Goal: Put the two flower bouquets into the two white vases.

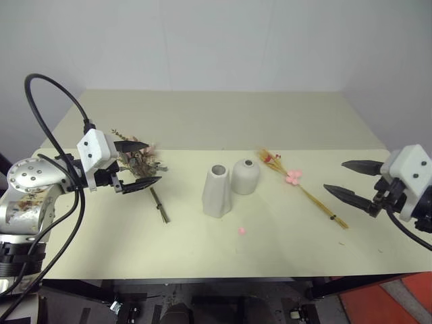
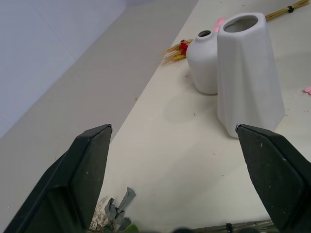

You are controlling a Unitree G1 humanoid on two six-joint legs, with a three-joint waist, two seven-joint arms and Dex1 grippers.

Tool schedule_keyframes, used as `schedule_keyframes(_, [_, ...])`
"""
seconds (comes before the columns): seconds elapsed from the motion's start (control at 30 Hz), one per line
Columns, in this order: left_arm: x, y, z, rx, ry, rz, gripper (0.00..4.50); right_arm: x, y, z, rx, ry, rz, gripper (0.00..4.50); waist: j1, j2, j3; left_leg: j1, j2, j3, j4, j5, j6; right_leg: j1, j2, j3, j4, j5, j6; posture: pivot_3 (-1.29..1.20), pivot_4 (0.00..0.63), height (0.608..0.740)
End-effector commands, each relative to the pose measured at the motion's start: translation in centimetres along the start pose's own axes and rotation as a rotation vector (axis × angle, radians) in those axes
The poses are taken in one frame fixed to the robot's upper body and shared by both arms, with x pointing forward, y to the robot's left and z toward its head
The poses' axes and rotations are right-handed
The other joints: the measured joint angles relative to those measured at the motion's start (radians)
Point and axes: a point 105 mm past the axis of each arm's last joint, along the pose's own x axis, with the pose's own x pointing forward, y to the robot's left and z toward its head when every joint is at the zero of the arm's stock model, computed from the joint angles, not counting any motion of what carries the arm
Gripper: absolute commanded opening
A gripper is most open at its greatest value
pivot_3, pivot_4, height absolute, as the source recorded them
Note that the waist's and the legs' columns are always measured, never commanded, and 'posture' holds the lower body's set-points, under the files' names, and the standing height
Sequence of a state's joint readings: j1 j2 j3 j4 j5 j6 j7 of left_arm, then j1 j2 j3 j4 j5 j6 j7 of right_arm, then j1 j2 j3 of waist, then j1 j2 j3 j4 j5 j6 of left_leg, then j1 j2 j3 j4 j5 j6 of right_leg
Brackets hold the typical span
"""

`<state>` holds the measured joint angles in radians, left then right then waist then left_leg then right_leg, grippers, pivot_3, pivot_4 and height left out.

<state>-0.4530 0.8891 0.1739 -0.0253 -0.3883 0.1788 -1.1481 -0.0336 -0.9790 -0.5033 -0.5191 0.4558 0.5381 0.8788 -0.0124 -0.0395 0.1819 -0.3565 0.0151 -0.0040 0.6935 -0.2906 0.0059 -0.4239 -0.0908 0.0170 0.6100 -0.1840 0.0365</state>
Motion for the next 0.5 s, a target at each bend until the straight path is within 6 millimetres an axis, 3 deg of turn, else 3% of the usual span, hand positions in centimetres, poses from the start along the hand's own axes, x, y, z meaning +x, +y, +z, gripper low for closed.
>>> schedule_keyframes(0.03, [-0.1,0.2,1.2,0.047,-0.025,0.007,4.43,-0.1,-0.5,0.6,-0.004,0.001,-0.027,3.42,0.0,0.0,0.0,0.0,0.0,0.0,0.0,0.0,0.0,0.0,0.0,0.0,0.0,0.0,0.0,0.0,0.15,0.74])
schedule_keyframes(0.5, [0.5,0.1,1.4,0.053,-0.041,-0.012,4.43,0.9,-0.8,-0.6,0.036,0.116,-0.012,3.42,0.0,0.0,0.0,0.0,0.0,0.0,0.0,0.0,0.0,0.0,0.0,0.0,0.0,0.0,0.0,0.0,0.15,0.74])
